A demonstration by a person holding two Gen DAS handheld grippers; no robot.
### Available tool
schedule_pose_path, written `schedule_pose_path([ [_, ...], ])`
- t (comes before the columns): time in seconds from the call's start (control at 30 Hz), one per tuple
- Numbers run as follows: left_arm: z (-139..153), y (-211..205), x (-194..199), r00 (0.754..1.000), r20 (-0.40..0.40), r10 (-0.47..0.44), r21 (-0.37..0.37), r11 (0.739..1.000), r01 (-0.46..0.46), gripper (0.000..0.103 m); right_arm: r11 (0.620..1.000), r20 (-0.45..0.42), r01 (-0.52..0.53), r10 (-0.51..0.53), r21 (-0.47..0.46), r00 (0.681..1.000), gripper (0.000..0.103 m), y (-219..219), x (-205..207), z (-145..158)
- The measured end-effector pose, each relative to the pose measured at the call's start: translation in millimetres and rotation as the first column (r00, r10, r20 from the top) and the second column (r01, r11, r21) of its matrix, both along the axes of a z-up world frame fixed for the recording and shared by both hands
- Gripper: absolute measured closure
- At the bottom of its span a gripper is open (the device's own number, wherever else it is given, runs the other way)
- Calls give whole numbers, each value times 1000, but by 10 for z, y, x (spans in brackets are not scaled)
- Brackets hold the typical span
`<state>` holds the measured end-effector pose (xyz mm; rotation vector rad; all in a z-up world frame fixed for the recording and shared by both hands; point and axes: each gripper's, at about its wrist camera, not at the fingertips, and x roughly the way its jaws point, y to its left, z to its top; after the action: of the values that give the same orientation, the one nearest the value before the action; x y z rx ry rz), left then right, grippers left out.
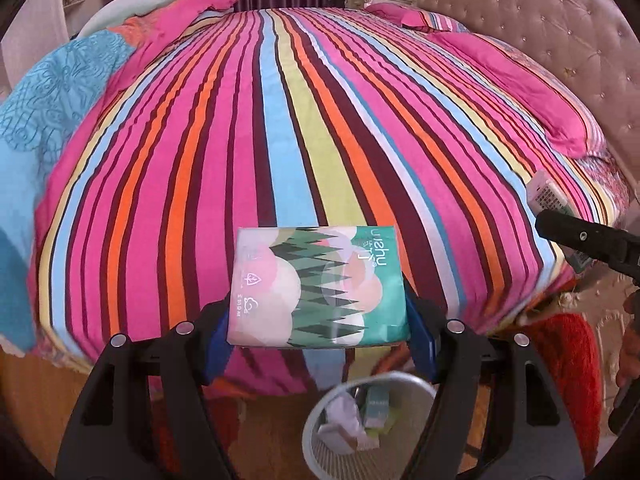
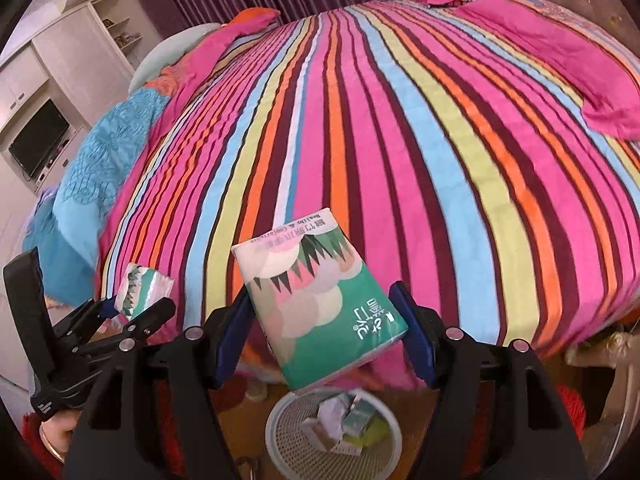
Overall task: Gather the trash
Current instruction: 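Carry both tissue packs down over the white wastebasket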
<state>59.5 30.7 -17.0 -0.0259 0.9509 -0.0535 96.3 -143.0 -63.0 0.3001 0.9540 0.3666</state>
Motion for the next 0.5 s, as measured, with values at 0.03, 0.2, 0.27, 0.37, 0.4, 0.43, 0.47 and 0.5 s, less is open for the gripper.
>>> schedule_pose_path([
  [0.03, -16, -3, -92, 1000, -3, -1, -4, 1000, 1, 34, 1000, -5, -5, 5, 1, 1000, 39, 3, -65, -24],
  [0.2, -114, -65, -385, 999, -25, -20, -2, 1000, 20, 34, 1000, -38, -19, 20, 11, 999, 39, 44, -378, -126],
  [0.27, -169, -97, -507, 999, -39, -27, 2, 1000, 27, 34, 1000, -52, -23, 23, 5, 998, 39, 55, -494, -174],
  [0.37, -242, -123, -646, 998, -59, -35, -1, 999, 35, 34, 1000, -83, -18, 19, 15, 996, 39, 44, -626, -254],
  [0.4, -263, -142, -685, 997, -65, -39, -1, 999, 39, 34, 1000, -97, -14, 16, 18, 995, 39, 40, -668, -287],
  [0.43, -294, -163, -741, 996, -76, -46, 1, 999, 46, 34, 1000, -118, -9, 12, 24, 993, 39, 35, -705, -327],
  [0.47, -311, -171, -771, 995, -83, -50, 0, 999, 51, 34, 999, -141, -5, 10, 36, 990, 39, 30, -740, -368],
  [0.5, -328, -176, -807, 994, -92, -54, -5, 999, 53, 34, 999, -158, -2, 9, 47, 987, 39, 32, -781, -400],
])
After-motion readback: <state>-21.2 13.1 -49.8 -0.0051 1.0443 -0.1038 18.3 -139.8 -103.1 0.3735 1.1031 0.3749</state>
